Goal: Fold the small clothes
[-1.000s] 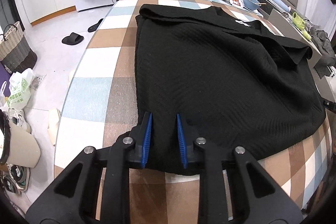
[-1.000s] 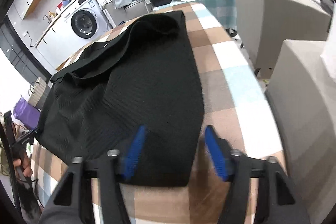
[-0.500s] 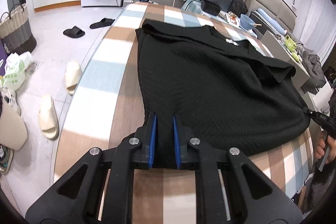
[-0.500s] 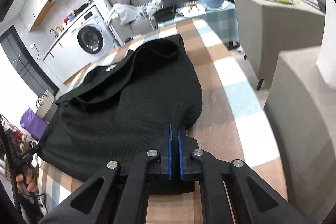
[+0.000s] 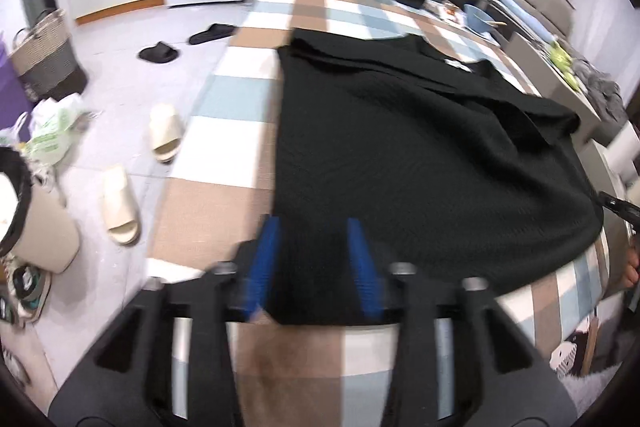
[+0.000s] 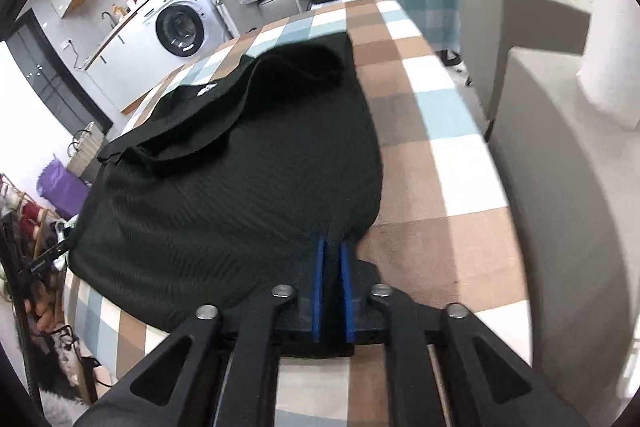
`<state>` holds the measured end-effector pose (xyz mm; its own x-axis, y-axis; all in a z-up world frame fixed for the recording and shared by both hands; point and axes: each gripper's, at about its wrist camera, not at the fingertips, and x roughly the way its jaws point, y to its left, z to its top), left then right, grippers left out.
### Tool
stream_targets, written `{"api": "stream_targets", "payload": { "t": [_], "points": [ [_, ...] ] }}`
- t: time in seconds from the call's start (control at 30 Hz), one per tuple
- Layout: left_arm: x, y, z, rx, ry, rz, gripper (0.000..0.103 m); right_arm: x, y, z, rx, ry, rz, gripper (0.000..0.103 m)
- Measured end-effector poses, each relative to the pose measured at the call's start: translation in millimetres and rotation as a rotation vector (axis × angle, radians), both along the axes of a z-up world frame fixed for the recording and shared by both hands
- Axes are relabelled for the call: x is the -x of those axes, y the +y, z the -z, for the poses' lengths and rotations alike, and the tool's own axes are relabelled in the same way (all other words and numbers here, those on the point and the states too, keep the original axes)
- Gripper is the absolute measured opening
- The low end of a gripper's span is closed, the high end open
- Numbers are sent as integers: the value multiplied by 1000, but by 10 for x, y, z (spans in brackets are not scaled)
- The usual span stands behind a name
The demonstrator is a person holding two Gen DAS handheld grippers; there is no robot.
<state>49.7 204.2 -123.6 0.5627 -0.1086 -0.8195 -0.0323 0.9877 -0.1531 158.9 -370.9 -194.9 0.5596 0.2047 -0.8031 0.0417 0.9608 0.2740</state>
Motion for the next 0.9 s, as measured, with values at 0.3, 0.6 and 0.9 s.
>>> {"api": "stream_targets", "payload": {
  "t": [0.3,0.6,0.9],
  "points": [
    [-475,507,-322,216,-133,-153,60,-516,-289,-320,-276,-71,140,45],
    [-1316,507,-184,406,-73,-155,59,-1157,-288,-7,-626,48,195,52],
    [-1608,387,-137,353,-68,-163,59,-1528,-93,-80,-591,33,241,8]
  ]
}}
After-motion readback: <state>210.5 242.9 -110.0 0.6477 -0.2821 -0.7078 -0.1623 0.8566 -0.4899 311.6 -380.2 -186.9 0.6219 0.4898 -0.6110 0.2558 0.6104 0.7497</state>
